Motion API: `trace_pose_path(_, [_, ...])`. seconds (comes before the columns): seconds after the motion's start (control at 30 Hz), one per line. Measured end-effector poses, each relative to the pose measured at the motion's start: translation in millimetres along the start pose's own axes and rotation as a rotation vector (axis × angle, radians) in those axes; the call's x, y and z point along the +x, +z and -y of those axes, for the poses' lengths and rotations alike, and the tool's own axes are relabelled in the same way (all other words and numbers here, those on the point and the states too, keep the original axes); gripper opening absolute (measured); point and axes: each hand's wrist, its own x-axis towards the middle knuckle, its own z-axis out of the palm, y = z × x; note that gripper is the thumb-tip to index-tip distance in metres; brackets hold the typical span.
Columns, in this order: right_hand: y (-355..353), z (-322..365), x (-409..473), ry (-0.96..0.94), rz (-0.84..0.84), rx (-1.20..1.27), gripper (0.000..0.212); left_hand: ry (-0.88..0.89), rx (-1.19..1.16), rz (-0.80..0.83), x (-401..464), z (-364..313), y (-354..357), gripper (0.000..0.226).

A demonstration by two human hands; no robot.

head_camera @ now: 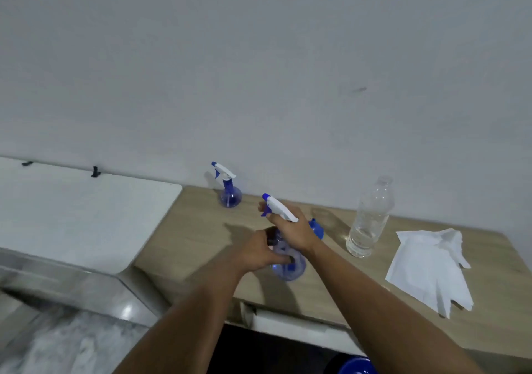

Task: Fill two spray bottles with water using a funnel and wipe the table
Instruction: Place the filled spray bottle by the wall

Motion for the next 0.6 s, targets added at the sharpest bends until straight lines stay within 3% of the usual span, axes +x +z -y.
trace_pose_path(0.07, [13.0, -5.8, -1.1, 0.011, 0.03, -0.005, 0.024, -0.066, 0.047, 0.004, -11.0, 23.7, -8.0, 0.084])
trace_pose_path(0.17, [27.7, -26.6, -10.2, 0.087, 0.023, -0.076, 0.018, -0.2, 0.135, -0.053, -36.1, 63.2, -17.1, 0.099])
trace_pose_path(0.33, [48.6, -79.7, -34.4, 0.247, 0.064, -0.279, 0.008, -0.247, 0.291, -0.401, -65.5, 101.8, -24.4, 0.079])
trace_pose_path(0.47, [53.0, -101.2, -53.0, 0.4, 0.009, -0.345, 0.032, -0.238, 0.276, -0.555, -75.8, 110.9, -25.3, 0.08])
trace_pose_path(0.6, [51.8, -106.0, -55.7, 0.361, 0.022, -0.308, 0.046, -0.186, 0.279, -0.646, -77.3, 111.6, -26.7, 0.075])
